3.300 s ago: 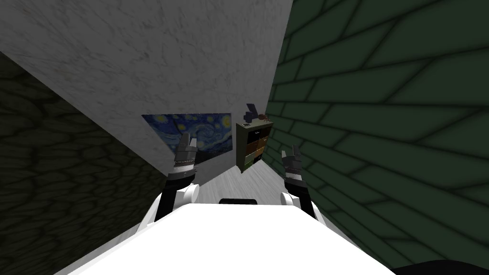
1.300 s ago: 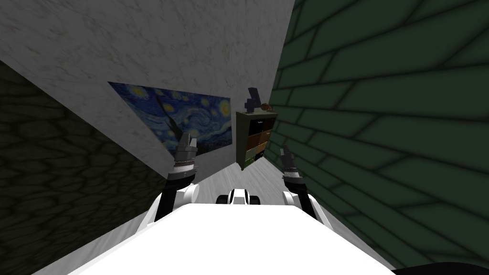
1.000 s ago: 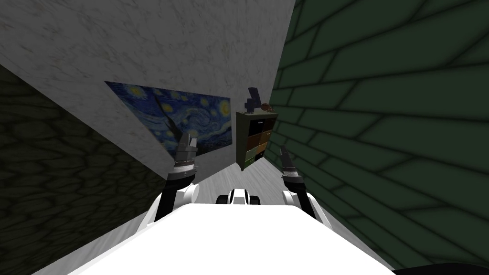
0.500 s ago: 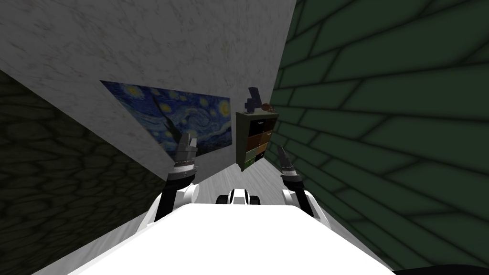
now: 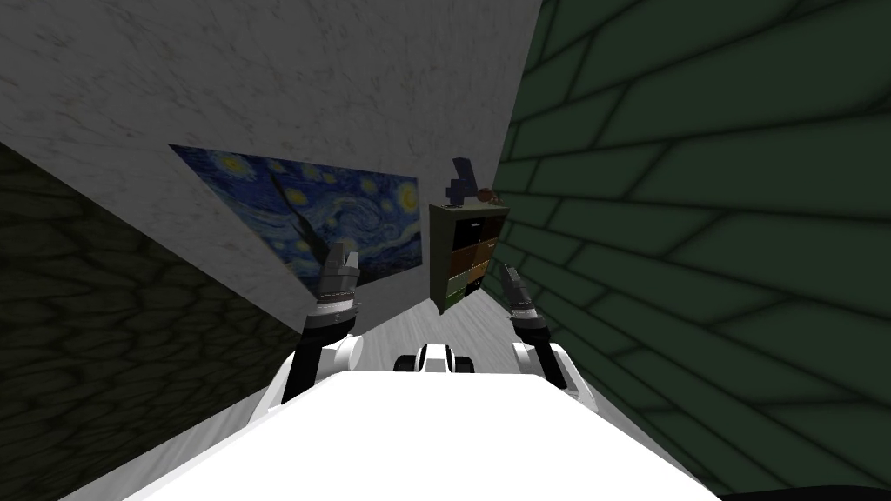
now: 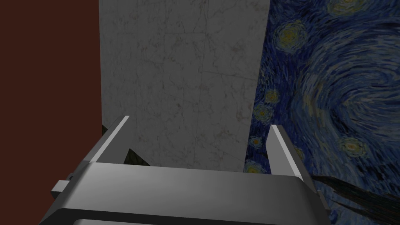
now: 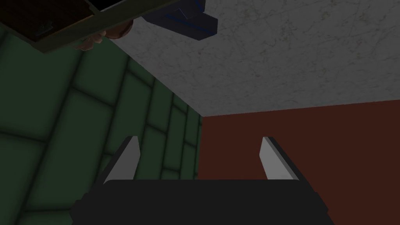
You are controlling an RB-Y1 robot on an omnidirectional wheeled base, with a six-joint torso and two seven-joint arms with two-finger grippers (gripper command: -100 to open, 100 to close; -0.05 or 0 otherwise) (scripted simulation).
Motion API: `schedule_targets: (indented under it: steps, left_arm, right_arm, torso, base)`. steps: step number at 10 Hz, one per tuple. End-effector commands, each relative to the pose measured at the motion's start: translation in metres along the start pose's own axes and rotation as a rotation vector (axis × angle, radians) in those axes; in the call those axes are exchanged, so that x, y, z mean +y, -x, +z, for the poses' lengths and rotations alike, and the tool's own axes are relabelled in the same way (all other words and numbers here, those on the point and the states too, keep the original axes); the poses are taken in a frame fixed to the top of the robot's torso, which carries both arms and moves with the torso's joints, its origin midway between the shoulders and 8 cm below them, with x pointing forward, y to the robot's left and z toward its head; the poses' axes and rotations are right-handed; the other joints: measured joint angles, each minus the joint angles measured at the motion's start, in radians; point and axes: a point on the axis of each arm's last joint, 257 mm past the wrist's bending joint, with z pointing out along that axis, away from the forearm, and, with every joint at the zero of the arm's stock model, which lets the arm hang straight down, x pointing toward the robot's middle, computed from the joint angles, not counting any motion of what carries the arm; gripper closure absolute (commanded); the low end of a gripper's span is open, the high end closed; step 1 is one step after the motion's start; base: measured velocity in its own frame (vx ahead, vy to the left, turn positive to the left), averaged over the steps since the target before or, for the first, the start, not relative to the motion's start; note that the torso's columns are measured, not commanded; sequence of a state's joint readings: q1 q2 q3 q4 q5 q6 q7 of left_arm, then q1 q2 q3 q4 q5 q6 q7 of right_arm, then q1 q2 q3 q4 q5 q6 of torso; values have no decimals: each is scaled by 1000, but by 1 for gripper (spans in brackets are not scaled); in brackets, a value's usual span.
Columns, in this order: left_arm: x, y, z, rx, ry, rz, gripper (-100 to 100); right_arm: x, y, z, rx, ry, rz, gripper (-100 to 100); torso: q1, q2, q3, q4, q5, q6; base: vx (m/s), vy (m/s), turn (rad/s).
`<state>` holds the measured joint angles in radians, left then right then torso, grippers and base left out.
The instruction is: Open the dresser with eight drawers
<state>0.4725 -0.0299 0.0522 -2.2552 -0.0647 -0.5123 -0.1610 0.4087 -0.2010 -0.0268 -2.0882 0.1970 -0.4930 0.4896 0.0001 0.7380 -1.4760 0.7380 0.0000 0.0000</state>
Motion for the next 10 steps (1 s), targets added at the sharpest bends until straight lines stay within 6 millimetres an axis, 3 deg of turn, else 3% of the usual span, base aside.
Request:
schedule_targets:
  steps: [1, 10]
  left_arm:
    - [0, 0, 0, 0, 0, 0, 0]
    - [0, 0, 0, 0, 0, 0, 0]
  right_arm:
    - [0, -6, 2, 11, 20, -89, -100]
    - [-2, -25, 8, 37, 71, -375, -100]
  torso:
    - [0, 1, 1, 0, 0, 0]
    - [0, 1, 0, 0, 0, 0]
  base:
    - [36, -16, 21]
    - [36, -13, 12]
